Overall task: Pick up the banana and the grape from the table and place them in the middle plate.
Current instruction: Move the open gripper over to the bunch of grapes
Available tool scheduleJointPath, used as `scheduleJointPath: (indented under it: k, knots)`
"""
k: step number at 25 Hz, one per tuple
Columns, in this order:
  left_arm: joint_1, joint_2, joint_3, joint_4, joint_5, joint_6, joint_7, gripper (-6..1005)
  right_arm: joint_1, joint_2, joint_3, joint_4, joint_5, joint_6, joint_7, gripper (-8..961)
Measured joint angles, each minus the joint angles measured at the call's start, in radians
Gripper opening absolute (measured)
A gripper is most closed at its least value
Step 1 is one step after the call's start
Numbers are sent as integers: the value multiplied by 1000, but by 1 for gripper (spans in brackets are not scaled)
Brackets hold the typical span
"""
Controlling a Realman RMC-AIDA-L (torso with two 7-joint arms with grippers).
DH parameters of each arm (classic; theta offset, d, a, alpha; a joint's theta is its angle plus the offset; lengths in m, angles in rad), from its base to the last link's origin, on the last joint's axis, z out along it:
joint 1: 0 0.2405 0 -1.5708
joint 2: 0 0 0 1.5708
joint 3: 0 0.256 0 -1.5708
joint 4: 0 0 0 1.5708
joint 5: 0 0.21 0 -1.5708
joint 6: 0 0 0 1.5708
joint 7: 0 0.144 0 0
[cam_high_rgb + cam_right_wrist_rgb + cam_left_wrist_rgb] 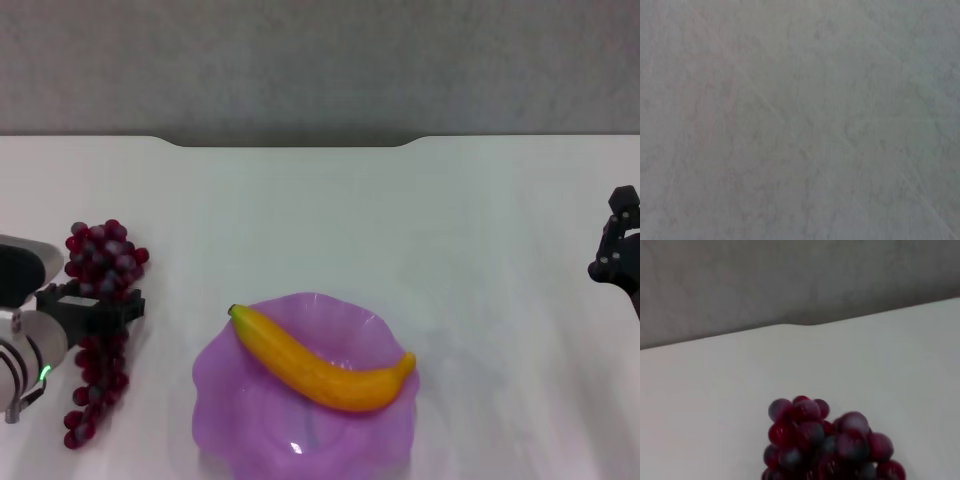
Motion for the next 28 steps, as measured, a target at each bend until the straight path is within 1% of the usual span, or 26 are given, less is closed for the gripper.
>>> scheduleJointPath:
  k: [5,14,22,28]
  knots:
    - [-19,-1,12,26,-2,-1,-3,878,1,0,0,0,0,0,0,0]
    - [-22,-1,13,28,-4,-3,-4,878,2,0,0,0,0,0,0,0]
    - [-44,-1,13,65,-4,-4,-4,876,4,0,0,0,0,3,0,-1]
    - [-47,-1,13,69,-4,-4,-4,874,5,0,0,0,1,5,1,-1]
